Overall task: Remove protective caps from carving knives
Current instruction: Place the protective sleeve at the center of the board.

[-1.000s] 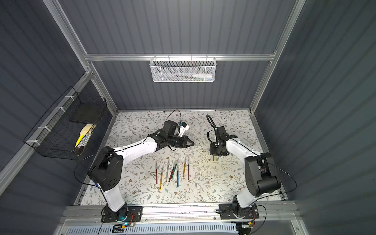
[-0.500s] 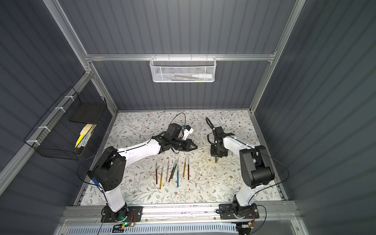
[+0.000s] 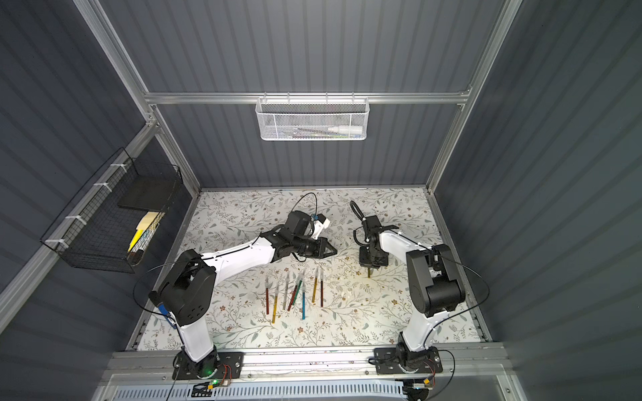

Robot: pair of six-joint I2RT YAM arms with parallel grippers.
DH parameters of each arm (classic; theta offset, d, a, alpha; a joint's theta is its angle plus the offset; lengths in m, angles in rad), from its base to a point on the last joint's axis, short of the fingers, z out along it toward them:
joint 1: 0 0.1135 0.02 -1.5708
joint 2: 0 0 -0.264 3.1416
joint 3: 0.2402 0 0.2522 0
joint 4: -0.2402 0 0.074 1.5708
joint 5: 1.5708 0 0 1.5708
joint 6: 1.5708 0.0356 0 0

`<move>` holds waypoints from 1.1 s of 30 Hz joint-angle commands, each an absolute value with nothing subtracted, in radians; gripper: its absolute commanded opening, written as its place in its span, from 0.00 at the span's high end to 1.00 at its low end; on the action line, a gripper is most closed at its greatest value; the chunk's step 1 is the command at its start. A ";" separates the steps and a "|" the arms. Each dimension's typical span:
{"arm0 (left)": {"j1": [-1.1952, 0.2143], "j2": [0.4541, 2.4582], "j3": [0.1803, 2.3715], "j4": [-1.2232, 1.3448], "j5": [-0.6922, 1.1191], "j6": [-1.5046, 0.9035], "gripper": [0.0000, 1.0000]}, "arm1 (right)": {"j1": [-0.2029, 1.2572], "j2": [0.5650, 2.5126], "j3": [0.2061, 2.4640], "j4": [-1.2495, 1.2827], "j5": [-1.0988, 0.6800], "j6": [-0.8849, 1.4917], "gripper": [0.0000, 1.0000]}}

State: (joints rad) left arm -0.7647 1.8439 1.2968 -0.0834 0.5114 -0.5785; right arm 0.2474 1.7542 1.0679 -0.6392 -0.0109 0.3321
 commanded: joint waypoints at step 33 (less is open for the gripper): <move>-0.782 1.922 1.318 -0.080 0.492 -0.575 0.98 | 0.244 1.801 1.104 -0.702 0.006 0.334 0.80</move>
State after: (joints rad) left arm -0.7784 1.8942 1.2968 -0.0746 0.5026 -0.5793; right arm 0.2474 1.7885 1.0870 -0.6781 -0.0036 0.3332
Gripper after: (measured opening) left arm 0.112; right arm 0.201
